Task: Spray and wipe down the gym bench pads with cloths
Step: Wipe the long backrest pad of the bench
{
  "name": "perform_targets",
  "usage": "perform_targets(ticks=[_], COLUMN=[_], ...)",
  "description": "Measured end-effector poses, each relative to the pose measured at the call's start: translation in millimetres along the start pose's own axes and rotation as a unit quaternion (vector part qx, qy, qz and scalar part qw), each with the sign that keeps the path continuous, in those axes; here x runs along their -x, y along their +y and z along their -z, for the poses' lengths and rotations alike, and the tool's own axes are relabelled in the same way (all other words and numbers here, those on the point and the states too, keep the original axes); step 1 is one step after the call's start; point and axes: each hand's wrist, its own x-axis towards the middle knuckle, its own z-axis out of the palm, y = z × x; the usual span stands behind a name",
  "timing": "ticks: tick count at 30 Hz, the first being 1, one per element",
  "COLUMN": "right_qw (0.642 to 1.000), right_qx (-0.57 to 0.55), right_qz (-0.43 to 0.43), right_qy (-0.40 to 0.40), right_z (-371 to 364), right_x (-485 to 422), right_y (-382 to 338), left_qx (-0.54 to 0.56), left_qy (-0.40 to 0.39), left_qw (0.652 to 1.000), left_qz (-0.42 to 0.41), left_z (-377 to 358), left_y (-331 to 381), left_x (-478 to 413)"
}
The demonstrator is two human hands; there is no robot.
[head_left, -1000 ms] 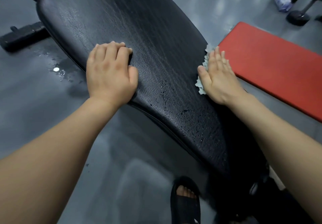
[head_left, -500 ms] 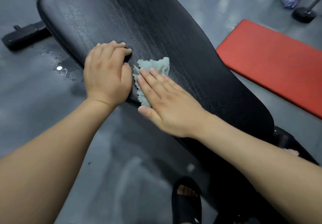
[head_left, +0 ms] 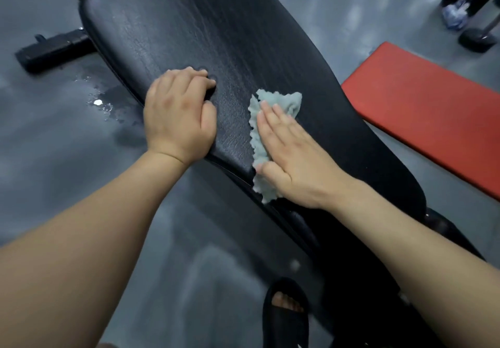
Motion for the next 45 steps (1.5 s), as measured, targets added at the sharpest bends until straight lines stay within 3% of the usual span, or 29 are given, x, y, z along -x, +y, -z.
perform_targets(ticks=[3, 8, 12, 14, 17, 20, 22, 25, 27, 32, 38, 45], right_qw=[0.999, 0.980, 0.974, 0.968, 0.960, 0.971, 0.972, 0.980, 0.978, 0.984, 0.987, 0.992], right_qx=[-0.025, -0.061, -0.125, -0.186, -0.225, -0.075, -0.022, -0.092, -0.099, -0.070, -0.026, -0.045], right_qz=[0.040, 0.101, 0.148, 0.129, 0.050, -0.082, -0.122, -0.088, -0.076, 0.039, 0.101, 0.071], right_qy=[0.015, 0.159, 0.120, 0.111, 0.161, 0.213, 0.201, 0.153, 0.168, 0.162, 0.124, 0.091], right_z=[0, -11, 4, 23, 42, 44, 36, 21, 17, 10, -9, -15], right_x=[21, 33, 34, 29, 9, -15, -22, -31, -42, -60, 9, 89], right_y=[1, 9, 1, -6, -4, 13, 22, 23, 19, -17, -29, -1], left_qx=[-0.005, -0.016, -0.022, -0.021, -0.017, -0.016, -0.011, -0.004, 0.005, 0.036, 0.057, -0.004], left_qy=[-0.007, -0.018, -0.030, -0.029, -0.028, -0.028, -0.028, -0.020, -0.011, -0.013, -0.020, -0.045], left_qw=[1.000, 1.000, 0.999, 0.999, 0.999, 0.999, 0.999, 1.000, 1.000, 0.999, 0.998, 0.998], left_qz=[0.000, 0.003, 0.008, 0.008, 0.005, 0.009, 0.011, 0.017, 0.017, 0.009, 0.027, 0.038], left_z=[1, 1, 2, 4, 5, 5, 4, 2, 1, 3, 4, 5], left_y=[1, 1, 2, 3, 4, 4, 5, 5, 4, 1, -2, 3], left_x=[-1, -2, -2, -3, -3, -3, -3, -2, -2, 0, -1, -2])
